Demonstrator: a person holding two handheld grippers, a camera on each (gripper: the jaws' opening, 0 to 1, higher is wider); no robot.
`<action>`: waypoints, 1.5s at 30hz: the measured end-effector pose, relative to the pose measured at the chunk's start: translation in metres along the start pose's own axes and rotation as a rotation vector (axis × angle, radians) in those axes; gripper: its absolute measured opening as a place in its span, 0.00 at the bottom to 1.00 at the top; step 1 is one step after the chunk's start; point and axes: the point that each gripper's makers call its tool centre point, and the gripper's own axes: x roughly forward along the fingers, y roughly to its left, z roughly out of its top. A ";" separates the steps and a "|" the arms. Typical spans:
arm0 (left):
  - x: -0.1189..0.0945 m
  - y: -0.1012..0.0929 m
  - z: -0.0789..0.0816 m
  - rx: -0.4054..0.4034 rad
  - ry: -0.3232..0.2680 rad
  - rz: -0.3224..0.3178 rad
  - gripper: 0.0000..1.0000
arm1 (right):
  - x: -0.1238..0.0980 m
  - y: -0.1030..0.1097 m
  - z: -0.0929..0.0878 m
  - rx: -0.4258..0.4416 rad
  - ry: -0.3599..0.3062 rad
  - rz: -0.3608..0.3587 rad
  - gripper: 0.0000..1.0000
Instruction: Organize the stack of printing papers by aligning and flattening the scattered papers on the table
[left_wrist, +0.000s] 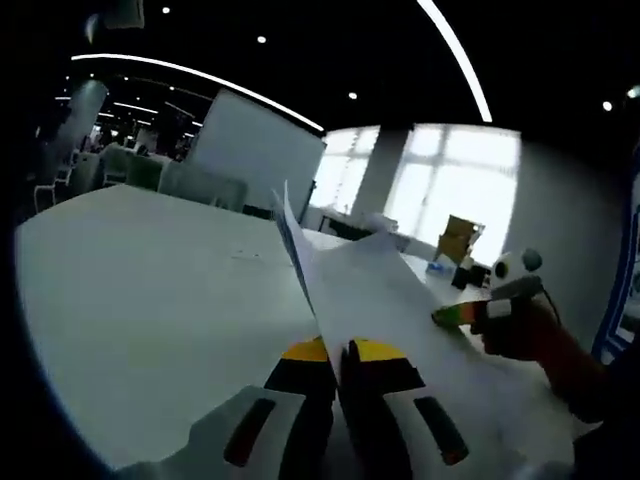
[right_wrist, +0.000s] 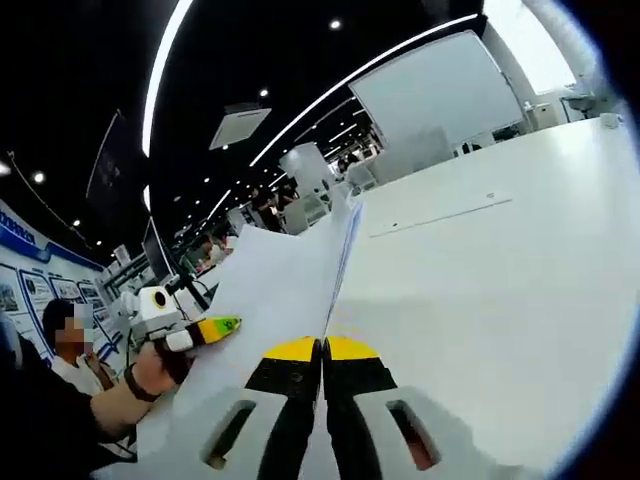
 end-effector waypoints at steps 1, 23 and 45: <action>0.001 0.001 -0.002 0.010 0.005 0.005 0.09 | 0.000 0.000 0.001 0.000 0.003 -0.003 0.00; 0.019 0.015 -0.027 0.286 0.126 0.136 0.13 | 0.015 -0.034 -0.019 -0.155 0.093 -0.164 0.00; 0.017 0.037 -0.030 0.386 0.154 0.265 0.35 | 0.015 -0.036 -0.033 -0.339 0.118 -0.263 0.19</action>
